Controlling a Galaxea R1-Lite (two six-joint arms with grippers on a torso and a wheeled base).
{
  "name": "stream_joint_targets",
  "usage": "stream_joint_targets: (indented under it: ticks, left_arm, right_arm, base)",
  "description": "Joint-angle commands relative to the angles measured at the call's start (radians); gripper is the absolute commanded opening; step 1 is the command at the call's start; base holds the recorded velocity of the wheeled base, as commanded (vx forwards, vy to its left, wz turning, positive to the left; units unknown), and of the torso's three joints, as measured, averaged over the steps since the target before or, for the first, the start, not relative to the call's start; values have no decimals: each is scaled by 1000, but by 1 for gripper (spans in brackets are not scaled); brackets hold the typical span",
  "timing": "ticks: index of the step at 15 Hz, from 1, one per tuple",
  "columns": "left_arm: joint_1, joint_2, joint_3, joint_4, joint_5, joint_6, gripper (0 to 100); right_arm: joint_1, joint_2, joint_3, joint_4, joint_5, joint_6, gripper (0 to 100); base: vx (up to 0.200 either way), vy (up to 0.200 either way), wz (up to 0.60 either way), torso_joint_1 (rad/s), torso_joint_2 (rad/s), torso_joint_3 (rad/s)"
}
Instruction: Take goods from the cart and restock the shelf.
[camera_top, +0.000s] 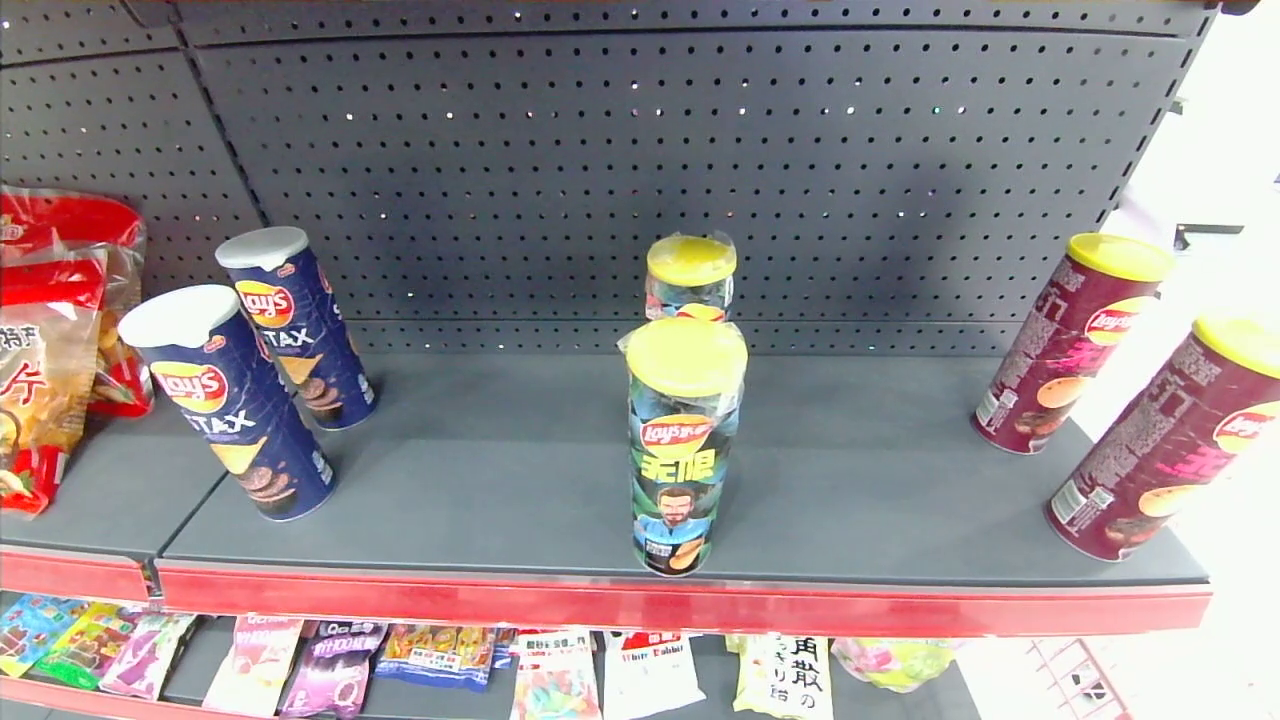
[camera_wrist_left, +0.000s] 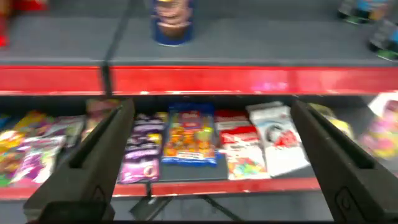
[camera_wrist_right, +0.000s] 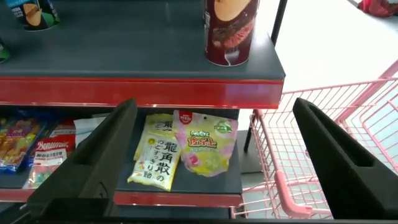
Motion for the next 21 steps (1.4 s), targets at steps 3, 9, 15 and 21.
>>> stream_joint_targets:
  ticks: [3, 9, 15, 21]
  left_arm:
    - [-6, 7, 6, 0, -36, 23, 100]
    - [-7, 7, 6, 0, -33, 26, 100]
    - [-7, 7, 6, 0, -33, 26, 100]
    - [-7, 7, 6, 0, -33, 26, 100]
  right_arm:
    - [1, -2, 1, 1, -2, 3, 100]
    - [1, -2, 1, 1, -4, 6, 100]
    - [1, -2, 1, 1, -1, 6, 100]
    - [1, -2, 1, 1, -1, 2, 100]
  base:
    - [0, 0, 0, 0, 0, 0]
    - [0, 0, -200, -1, 1, 1]
    - [0, 0, -100, 0, 0, 0]
    - [0, 0, 100, 1, 0, 0]
